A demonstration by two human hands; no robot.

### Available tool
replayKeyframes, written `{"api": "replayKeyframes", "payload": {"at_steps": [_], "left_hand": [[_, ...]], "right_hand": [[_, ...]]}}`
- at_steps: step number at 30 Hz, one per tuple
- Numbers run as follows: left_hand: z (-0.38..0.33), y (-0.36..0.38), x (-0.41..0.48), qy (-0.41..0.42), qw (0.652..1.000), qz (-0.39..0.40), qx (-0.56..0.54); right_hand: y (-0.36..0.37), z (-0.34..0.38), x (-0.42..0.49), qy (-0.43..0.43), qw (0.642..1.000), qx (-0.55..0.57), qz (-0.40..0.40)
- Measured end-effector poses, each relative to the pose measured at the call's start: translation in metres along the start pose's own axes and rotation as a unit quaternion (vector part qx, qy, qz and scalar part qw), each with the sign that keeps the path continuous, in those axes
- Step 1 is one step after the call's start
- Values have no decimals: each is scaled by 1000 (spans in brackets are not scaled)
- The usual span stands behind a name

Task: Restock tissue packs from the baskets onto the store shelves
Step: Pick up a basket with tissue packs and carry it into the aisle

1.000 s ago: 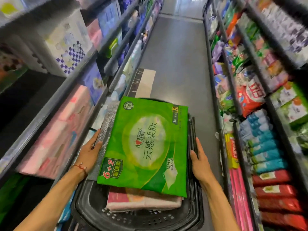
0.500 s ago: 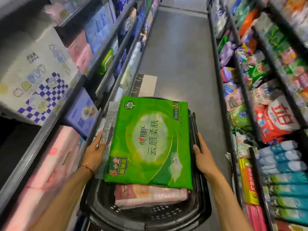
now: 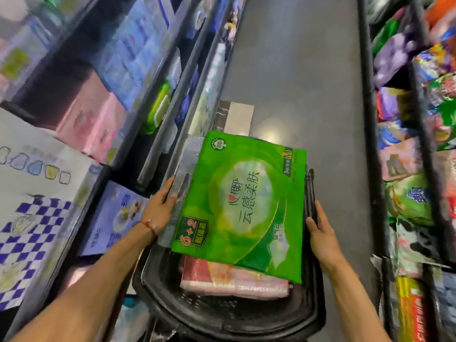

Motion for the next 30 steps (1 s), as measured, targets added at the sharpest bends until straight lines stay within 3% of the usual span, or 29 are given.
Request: {"api": "replayKeyframes", "payload": {"at_steps": [5, 14, 23, 30], "left_hand": [[-9, 11, 82, -55, 998, -28, -31], [82, 48, 196, -199, 976, -33, -79], [180, 98, 301, -185, 981, 58, -8], [232, 115, 347, -191, 977, 97, 11]], "right_hand": [[26, 14, 100, 34, 998, 5, 43], [98, -9, 207, 106, 989, -9, 104], [169, -129, 294, 161, 980, 30, 113], [217, -126, 316, 160, 985, 3, 60]]}}
Point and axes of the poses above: each hand's wrist, its own x-axis towards the middle knuckle, its own y-axis out of the palm, z = x × y, the point moved 2 cm from there along x, towards the middle knuckle, and after that the axes turned 4 degrees about -x, right-handed, at the moved point
